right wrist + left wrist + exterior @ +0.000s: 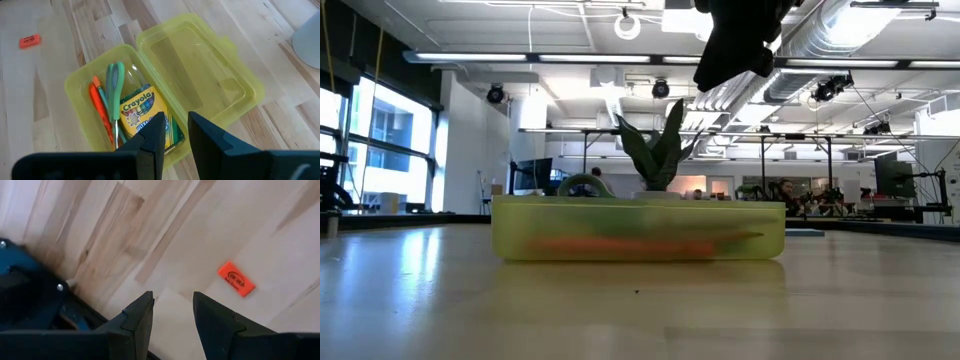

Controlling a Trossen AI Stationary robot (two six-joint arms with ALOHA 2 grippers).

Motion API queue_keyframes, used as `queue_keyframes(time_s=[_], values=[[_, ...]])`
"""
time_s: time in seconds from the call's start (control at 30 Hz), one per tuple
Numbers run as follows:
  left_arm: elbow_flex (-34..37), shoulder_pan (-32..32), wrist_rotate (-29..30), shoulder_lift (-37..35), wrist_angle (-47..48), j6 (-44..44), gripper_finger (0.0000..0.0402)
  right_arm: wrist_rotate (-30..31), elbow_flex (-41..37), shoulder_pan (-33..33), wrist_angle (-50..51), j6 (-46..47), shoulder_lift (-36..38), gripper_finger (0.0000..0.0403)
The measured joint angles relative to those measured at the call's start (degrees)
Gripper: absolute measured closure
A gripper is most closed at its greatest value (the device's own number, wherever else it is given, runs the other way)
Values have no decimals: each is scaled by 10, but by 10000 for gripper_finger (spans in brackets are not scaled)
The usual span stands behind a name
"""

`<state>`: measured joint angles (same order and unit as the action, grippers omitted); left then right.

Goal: Pack school essentials
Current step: Put the orange eraser into the yellow school supply box

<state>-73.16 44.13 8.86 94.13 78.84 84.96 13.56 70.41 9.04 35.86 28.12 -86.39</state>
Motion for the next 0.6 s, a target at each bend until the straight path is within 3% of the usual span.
queue_keyframes(time_s=[0.6], values=[[120, 62, -39, -55, -28, 200, 273, 0, 0, 0, 0, 4, 0, 328]])
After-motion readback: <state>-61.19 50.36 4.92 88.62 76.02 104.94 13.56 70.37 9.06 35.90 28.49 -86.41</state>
